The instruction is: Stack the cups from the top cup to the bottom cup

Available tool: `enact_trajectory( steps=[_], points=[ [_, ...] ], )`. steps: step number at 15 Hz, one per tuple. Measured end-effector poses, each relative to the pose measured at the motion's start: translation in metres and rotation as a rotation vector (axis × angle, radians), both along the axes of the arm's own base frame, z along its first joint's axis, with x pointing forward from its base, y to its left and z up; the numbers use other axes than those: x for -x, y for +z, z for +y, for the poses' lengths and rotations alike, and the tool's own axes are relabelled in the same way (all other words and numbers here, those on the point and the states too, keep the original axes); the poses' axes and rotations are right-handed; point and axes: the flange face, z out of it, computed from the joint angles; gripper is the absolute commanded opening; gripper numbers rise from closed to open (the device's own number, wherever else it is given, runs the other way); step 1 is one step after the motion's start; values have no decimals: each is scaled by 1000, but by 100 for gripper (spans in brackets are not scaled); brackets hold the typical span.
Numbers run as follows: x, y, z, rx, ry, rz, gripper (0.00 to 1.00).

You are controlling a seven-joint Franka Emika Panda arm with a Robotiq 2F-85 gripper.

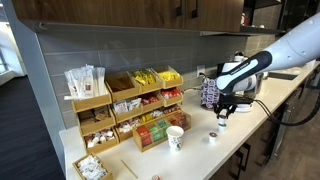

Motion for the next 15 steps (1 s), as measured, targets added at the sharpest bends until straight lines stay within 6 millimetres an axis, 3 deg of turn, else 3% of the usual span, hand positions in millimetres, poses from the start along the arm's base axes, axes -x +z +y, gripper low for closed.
enact_trajectory(
  steps=[6, 10, 15],
  points=[
    [6, 28, 17, -3, 102, -11, 29],
    [18, 38, 50, -10, 299, 11, 29],
    [32, 31, 95, -13, 554, 43, 29]
  ],
)
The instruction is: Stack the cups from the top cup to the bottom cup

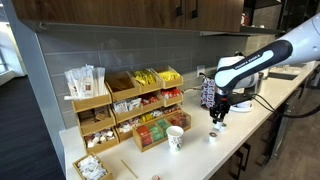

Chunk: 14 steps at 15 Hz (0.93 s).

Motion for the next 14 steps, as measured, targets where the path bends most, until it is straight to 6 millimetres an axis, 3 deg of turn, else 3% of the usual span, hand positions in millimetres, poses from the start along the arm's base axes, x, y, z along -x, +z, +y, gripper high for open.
enact_trajectory(
  steps=[6, 14],
  points=[
    [10, -14, 37, 0, 208, 31, 29],
    [9, -17, 44, 34, 272, -11, 29]
  ],
)
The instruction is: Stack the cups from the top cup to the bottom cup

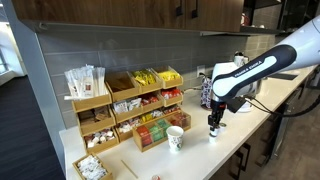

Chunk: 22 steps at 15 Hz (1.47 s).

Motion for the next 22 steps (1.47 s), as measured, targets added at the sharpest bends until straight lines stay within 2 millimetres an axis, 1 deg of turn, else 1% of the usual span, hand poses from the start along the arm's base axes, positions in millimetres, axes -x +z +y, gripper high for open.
enact_trajectory(
  steps=[6, 17, 22],
  points=[
    [0, -8, -8, 26, -5, -26, 29],
    [0, -13, -6, 20, -7, -18, 29],
    [-3, -14, -4, 16, -8, -35, 29]
  ],
)
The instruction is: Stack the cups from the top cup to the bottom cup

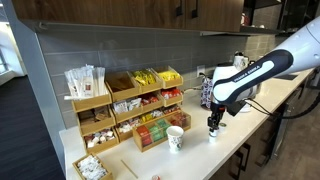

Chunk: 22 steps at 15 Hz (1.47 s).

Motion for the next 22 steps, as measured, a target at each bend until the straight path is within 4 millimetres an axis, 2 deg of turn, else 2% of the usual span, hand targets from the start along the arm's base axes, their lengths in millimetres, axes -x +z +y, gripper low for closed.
enact_trajectory(
  steps=[5, 6, 7, 8, 11, 18, 22],
  points=[
    [-4, -3, 0, 3, 0, -21, 29],
    [-4, -3, 0, 3, 0, -23, 37],
    [-4, -3, 0, 3, 1, -23, 63],
    [-4, -3, 0, 4, 1, -23, 81],
    [-4, -5, 0, 5, 2, -19, 99],
    [-5, -7, -1, 4, -11, -22, 100],
    [-13, 8, -20, -1, -133, -93, 100]
  ],
)
